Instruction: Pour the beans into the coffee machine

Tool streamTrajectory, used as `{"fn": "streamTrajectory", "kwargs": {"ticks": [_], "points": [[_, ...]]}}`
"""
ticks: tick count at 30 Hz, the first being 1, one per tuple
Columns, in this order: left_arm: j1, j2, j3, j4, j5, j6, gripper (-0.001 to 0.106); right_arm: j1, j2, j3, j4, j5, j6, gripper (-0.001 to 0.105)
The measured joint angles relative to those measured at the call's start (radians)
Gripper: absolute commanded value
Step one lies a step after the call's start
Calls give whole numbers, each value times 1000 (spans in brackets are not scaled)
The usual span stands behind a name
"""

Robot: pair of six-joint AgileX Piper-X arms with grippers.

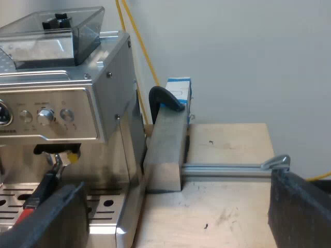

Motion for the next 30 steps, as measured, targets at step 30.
{"fn": "streamTrajectory", "kwargs": {"ticks": [30], "points": [[0,3,361,-190,-92,0,60,0,2,464,-205,0,55,72]]}}
